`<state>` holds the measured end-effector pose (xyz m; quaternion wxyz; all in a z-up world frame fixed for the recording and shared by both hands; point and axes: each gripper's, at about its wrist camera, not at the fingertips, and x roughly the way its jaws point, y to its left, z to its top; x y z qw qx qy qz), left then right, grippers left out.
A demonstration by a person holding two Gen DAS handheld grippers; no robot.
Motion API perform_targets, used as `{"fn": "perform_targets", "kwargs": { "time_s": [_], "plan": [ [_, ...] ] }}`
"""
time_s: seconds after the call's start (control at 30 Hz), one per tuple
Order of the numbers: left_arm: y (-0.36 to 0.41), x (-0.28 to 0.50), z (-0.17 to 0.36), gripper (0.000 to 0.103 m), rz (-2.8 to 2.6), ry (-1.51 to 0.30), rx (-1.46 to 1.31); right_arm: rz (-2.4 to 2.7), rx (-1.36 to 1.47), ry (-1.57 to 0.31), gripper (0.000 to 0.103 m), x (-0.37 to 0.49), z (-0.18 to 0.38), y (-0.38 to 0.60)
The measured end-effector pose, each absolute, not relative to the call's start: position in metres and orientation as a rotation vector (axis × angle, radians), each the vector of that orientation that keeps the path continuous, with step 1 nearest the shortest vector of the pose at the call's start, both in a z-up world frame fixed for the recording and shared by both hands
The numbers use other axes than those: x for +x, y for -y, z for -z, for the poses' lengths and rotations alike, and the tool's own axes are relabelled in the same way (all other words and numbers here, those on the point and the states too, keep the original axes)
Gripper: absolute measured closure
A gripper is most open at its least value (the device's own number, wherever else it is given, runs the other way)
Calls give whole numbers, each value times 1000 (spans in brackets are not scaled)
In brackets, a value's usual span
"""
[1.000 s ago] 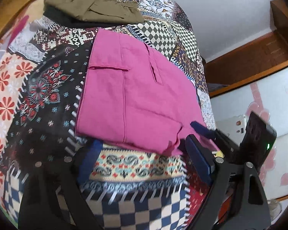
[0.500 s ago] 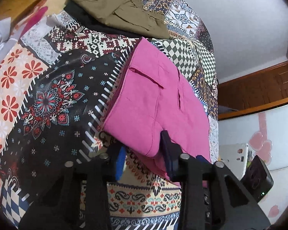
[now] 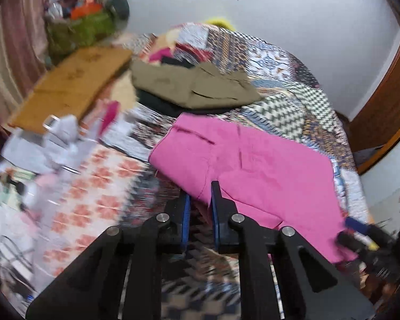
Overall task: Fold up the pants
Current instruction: 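Lift the grasped edge with the left gripper and fold it over the trousers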
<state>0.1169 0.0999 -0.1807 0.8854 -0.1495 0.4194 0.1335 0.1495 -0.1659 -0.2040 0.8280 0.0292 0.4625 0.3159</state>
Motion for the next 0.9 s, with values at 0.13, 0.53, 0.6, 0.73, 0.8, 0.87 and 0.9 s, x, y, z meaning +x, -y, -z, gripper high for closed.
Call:
{"fn": "perform_targets", "kwargs": {
  "time_s": [0.13, 0.53, 0.6, 0.73, 0.8, 0.87, 0.9],
  "plan": [
    [-99, 102, 167, 90, -305, -829, -216, -643, 33, -1010, 28, 145, 213, 173],
    [-34, 128, 108, 92, -144, -664, -16, -646, -51, -979, 26, 142, 221, 167],
    [-20, 140, 101, 92, -85, -670, -9, -649, -43, -979, 26, 142, 222, 168],
    [5, 159, 97, 92, 41, -717, -6, -650, -35, -973, 26, 141, 222, 169],
    [14, 167, 100, 92, 101, -752, -18, -652, -31, -973, 26, 141, 222, 169],
    [23, 170, 106, 92, 154, -795, -33, -656, -29, -970, 26, 142, 222, 169],
    [27, 171, 108, 92, 175, -813, -38, -657, -26, -970, 26, 142, 222, 170]
  ]
}}
